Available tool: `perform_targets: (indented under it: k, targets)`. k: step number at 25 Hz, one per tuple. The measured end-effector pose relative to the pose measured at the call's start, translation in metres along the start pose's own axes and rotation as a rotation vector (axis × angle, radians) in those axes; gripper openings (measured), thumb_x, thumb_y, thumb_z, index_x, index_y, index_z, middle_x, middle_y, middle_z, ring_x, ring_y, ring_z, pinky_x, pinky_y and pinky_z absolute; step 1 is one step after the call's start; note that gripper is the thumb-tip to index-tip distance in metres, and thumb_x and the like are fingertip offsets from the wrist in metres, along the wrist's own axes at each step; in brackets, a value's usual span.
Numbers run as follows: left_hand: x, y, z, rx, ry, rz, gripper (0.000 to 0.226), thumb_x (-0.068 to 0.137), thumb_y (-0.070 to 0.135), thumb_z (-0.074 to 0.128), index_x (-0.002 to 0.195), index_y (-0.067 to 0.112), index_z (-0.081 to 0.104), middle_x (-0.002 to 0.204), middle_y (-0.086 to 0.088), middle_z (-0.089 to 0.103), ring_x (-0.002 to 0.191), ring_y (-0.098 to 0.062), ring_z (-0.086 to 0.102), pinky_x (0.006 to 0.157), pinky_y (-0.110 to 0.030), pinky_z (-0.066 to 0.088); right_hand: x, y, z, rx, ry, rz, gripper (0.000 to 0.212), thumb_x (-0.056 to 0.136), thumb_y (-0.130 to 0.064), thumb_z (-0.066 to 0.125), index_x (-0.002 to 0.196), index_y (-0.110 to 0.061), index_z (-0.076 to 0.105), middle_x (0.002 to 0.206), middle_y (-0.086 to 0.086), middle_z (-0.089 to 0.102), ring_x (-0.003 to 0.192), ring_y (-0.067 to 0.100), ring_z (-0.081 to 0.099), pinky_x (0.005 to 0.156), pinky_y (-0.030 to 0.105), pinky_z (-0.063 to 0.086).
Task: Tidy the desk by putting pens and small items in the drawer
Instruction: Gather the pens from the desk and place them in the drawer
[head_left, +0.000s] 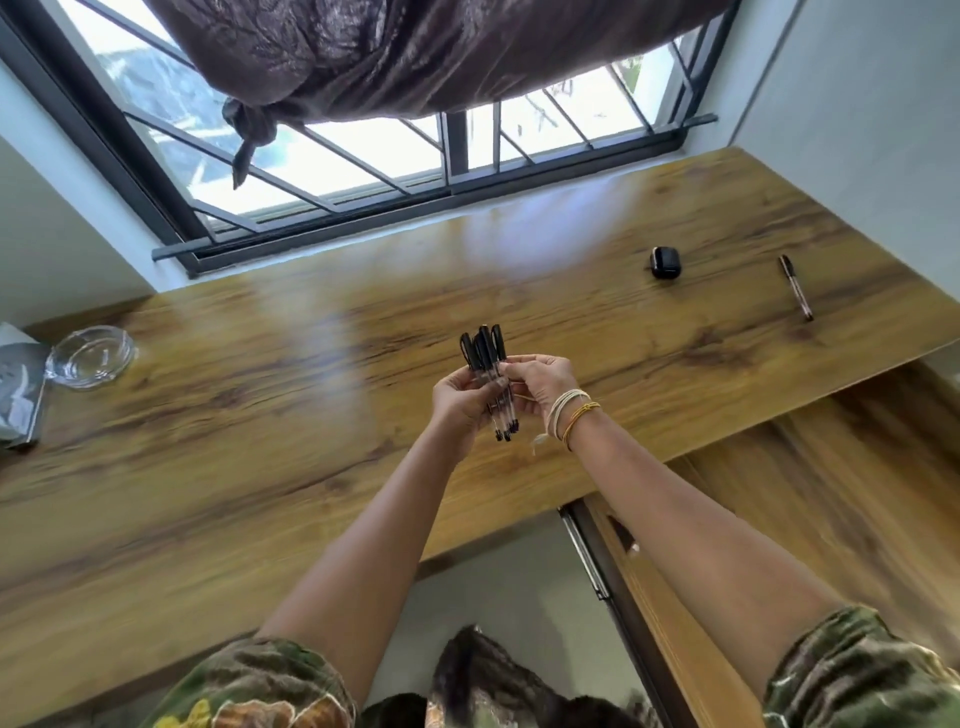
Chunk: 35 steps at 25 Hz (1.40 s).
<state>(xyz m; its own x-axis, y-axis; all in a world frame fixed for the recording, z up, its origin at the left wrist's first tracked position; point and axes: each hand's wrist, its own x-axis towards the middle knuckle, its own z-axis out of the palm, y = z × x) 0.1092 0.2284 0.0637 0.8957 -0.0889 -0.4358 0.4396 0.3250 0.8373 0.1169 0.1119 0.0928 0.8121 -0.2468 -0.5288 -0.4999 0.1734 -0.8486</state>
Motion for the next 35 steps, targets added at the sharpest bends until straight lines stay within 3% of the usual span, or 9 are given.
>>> perform_targets:
  k: [4,7,11,15,17,22,27,35]
  targets:
    - [-0.016,-0.025,0.048,0.003,0.054,0.005,0.025,0.082,-0.009,0.066,0.106,-0.002,0.065,0.089,-0.015,0.069,0.077,-0.027,0.067,0.069,-0.037,0.059,-0.002,0.004,-0.059,-0.049,-0.064,0.031,0.006,0.080,-0.011,0.074,0.084,-0.011,0.069,0.065,0.002,0.064,0.049,0.007,0.056,0.048,0.020,0.051]
    - [-0.022,-0.055,0.088,-0.050,0.095,-0.036,0.028,0.082,-0.007,0.067,0.110,-0.004,0.065,0.091,-0.017,0.069,0.075,-0.027,0.068,0.069,-0.039,0.059,0.006,0.008,-0.112,-0.092,-0.122,0.004,0.010,0.081,-0.011,0.074,0.087,-0.006,0.068,0.067,0.005,0.064,0.053,0.012,0.057,0.051,0.022,0.051]
    - [-0.013,-0.082,0.143,-0.077,0.090,-0.024,0.031,0.082,-0.006,0.068,0.112,-0.005,0.065,0.093,-0.014,0.070,0.076,-0.023,0.069,0.075,-0.041,0.057,0.038,0.002,-0.191,-0.422,0.064,-0.210,0.013,0.082,-0.018,0.073,0.072,-0.013,0.065,0.068,0.002,0.064,0.061,0.016,0.058,0.056,0.026,0.049]
    - [-0.003,-0.097,0.200,-0.120,0.117,-0.042,0.028,0.083,-0.007,0.067,0.110,-0.003,0.065,0.093,-0.011,0.071,0.080,-0.022,0.070,0.077,-0.038,0.059,0.073,-0.014,-0.268,-0.737,0.286,-0.381,0.009,0.083,-0.017,0.062,0.081,-0.015,0.071,0.088,0.007,0.073,0.086,0.025,0.067,0.078,0.032,0.054]
    - [0.002,-0.104,0.218,-0.150,0.140,-0.072,0.025,0.083,-0.008,0.066,0.108,-0.003,0.065,0.094,-0.012,0.069,0.081,-0.022,0.069,0.079,-0.037,0.058,0.088,-0.022,-0.294,-0.820,0.350,-0.404,0.012,0.083,-0.015,0.059,0.082,-0.014,0.071,0.094,0.010,0.074,0.092,0.029,0.067,0.082,0.034,0.054]
    - [0.008,-0.113,0.223,-0.271,0.182,-0.084,0.034,0.083,-0.009,0.064,0.117,-0.009,0.060,0.096,-0.016,0.070,0.083,-0.023,0.070,0.070,-0.030,0.060,0.129,-0.042,-0.331,-0.902,0.444,-0.374,0.020,0.086,-0.015,0.058,0.099,-0.005,0.070,0.108,0.014,0.070,0.105,0.031,0.064,0.088,0.033,0.051]
    - [0.012,-0.111,0.221,-0.265,0.196,-0.115,0.038,0.083,-0.010,0.065,0.120,-0.009,0.060,0.100,-0.018,0.070,0.087,-0.025,0.071,0.069,-0.030,0.060,0.167,-0.064,-0.345,-1.086,0.587,-0.404,0.043,0.088,-0.011,0.056,0.129,0.000,0.047,0.137,0.022,0.043,0.124,0.034,0.046,0.104,0.036,0.038]
    - [0.015,-0.113,0.221,-0.265,0.212,-0.140,0.035,0.082,-0.012,0.065,0.116,-0.008,0.061,0.102,-0.020,0.071,0.090,-0.027,0.071,0.071,-0.031,0.061,0.183,-0.070,-0.346,-1.066,0.624,-0.373,0.027,0.094,-0.003,0.043,0.113,0.003,0.062,0.118,0.019,0.062,0.115,0.031,0.055,0.096,0.037,0.045]
